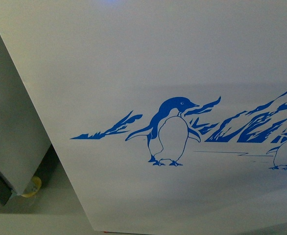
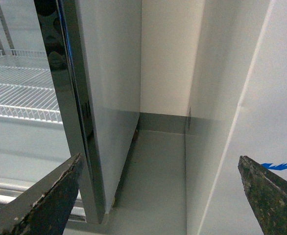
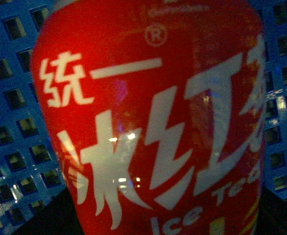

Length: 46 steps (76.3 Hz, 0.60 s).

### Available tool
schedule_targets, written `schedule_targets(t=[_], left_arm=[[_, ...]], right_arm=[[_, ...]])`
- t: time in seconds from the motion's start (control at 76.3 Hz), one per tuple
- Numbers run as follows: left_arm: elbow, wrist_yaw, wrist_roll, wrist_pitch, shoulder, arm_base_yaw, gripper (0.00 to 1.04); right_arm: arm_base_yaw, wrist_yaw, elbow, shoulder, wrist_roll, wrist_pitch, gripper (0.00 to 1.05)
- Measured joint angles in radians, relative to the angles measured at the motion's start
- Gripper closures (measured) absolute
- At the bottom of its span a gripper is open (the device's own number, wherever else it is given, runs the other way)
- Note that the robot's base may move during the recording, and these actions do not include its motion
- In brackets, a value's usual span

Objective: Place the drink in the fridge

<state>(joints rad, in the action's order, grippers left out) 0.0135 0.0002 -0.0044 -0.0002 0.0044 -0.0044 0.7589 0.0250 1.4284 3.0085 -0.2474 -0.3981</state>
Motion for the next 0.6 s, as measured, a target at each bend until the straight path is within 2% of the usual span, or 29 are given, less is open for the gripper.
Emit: schedule_targets(t=[0.144,0.223,0.433,0.603], left_arm=[[0.000,0.000,0.000,0.000,0.000,0.000,0.08],[0.000,0.000,0.000,0.000,0.000,0.000,0.08],[0.000,0.000,0.000,0.000,0.000,0.000,0.08],[0.000,0.000,0.000,0.000,0.000,0.000,0.08]], right_arm=[[0.003,-0.006,-0.049,-0.032,0.005,-0.010,0.58],[0.014,-0.011,-0.101,-0.075,0.008,-0.030,0.65],[0.050,-0.061,-0.275,-0.290,-0.003,-0.134,0.68],[0.083,-0.171,-0.446,-0.564,-0.026,-0.202,0.68]])
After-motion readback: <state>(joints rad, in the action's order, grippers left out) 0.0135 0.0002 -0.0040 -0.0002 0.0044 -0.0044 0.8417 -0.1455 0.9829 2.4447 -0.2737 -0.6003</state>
